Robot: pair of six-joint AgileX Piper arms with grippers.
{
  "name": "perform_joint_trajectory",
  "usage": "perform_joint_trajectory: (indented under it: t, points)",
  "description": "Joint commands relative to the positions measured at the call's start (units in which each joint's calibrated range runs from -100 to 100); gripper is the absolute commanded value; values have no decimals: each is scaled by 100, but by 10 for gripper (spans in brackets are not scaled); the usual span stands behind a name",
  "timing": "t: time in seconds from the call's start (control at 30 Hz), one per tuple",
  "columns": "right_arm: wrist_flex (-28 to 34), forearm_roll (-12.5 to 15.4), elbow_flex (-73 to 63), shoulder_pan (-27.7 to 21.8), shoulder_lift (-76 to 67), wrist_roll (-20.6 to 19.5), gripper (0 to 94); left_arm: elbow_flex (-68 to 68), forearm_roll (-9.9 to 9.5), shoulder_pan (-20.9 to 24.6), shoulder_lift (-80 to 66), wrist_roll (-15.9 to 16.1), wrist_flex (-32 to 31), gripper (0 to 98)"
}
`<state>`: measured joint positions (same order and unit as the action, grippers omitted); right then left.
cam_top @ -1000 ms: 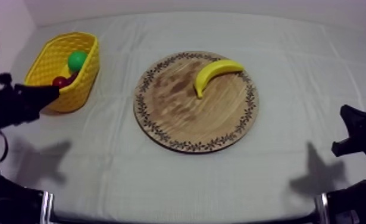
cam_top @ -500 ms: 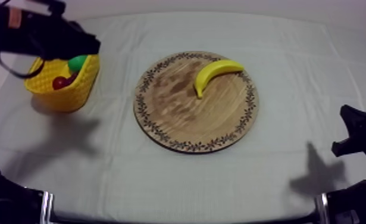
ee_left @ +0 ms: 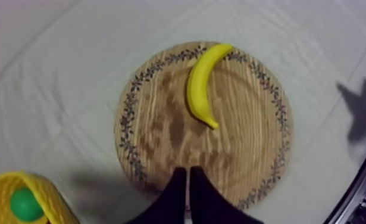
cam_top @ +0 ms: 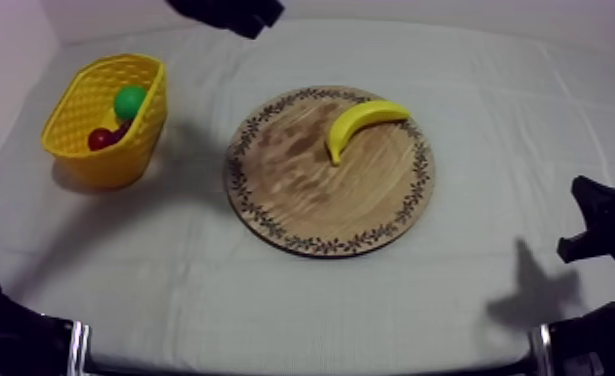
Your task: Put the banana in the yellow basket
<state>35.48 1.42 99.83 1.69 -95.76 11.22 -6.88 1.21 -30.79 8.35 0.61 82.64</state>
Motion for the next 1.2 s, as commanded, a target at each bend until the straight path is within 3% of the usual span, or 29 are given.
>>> perform_joint_trajectory:
  t: [0.0,0.27,0.63,1.0,1.17]
  points:
    - [0,2,5,0,0,-2,2,-1001,37,7,748,151,163,0]
    - [0,2,5,0,0,-2,2,-2398,126,-90,1914,194,430,0]
    - [0,2,5,0,0,-2,2,-2856,249,-158,2616,229,401,26]
    - [0,2,5,0,0,-2,2,-2940,253,-215,2594,284,392,486]
    - [0,2,5,0,0,-2,2,-2885,213,-287,2556,223,392,649]
